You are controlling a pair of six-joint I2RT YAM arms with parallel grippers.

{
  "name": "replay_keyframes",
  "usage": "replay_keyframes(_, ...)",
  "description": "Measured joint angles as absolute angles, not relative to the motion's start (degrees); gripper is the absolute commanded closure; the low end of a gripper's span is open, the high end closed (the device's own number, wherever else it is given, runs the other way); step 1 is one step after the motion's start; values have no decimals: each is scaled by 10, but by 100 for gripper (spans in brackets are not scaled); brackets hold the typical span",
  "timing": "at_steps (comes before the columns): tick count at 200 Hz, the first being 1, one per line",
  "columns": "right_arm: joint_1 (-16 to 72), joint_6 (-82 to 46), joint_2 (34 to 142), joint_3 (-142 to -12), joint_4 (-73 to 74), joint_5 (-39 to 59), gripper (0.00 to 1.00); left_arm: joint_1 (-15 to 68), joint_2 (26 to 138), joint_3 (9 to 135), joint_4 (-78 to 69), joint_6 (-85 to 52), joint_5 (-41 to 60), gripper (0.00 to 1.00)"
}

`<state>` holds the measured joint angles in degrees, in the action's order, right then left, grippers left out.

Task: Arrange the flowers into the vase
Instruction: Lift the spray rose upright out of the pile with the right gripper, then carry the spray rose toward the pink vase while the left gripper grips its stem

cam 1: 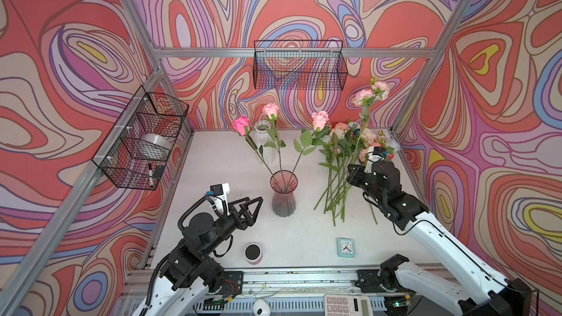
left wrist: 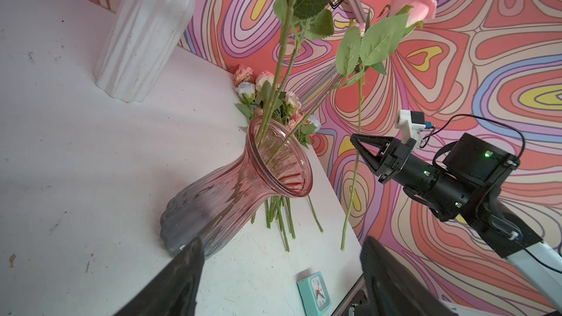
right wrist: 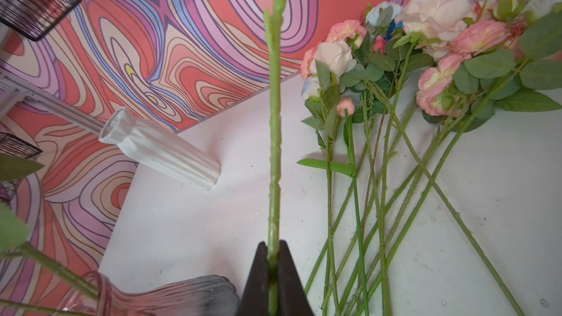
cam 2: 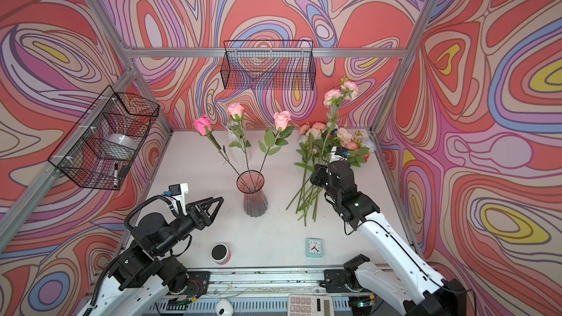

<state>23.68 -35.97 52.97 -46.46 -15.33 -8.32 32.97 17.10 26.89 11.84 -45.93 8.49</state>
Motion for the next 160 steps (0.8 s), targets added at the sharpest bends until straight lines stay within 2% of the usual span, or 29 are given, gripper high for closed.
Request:
replay_keyframes(26,237,-349,451,-448,-139,-75,100,330,179,294,122,-457,95,17)
replay_keyframes(51,237,-319,406,-451,-97,-17,100,330,178,335,113,-449,112,17)
replay_keyframes(108,253,-291,491,-546,-21,236,100,330,197,409,98,-407,163,18)
replay_keyframes(126,317,-267,521,-584,-28,256,100,330,213,428,87,-397,183,18)
replay_keyframes(160,539,-182,605,-680,-62,212,100,330,246,443,53,-392,227,22)
